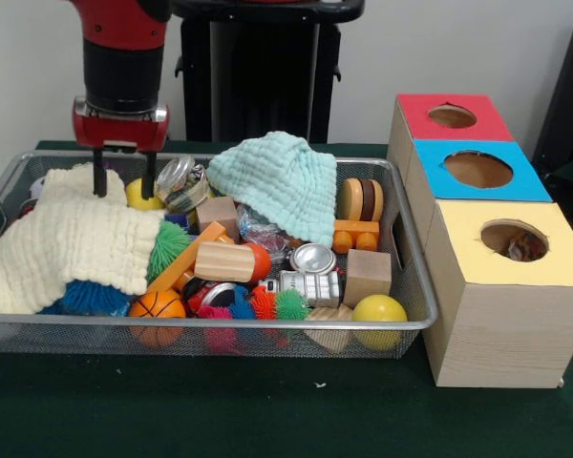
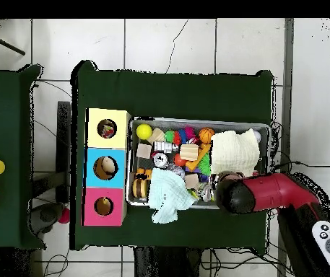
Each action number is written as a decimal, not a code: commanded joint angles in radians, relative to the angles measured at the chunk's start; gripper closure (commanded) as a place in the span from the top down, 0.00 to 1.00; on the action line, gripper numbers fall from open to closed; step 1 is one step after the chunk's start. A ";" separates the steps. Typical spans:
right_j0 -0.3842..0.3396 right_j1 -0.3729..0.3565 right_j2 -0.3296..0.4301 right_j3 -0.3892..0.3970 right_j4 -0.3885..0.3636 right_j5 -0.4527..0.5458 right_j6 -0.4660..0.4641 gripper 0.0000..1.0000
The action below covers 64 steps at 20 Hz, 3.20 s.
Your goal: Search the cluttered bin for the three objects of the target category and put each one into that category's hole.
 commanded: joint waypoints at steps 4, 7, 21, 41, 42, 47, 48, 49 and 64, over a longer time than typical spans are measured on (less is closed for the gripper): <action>-0.137 0.120 0.091 -0.173 -0.112 -0.005 -0.361 1.00; -0.167 0.162 0.111 -0.206 -0.144 -0.006 -0.404 1.00; -0.203 0.371 0.122 -0.307 -0.327 -0.191 -0.371 0.00; -0.234 0.152 0.174 0.031 0.361 0.293 -0.050 0.00; -0.233 0.143 0.172 0.042 0.385 0.313 -0.050 0.00; -0.187 0.097 0.155 0.062 0.474 0.344 0.000 0.00; -0.185 0.082 0.159 0.079 0.498 0.350 0.008 0.00; -0.184 0.075 0.160 0.087 0.517 0.357 0.010 0.00; -0.135 -0.088 0.161 0.320 0.774 0.292 0.087 0.00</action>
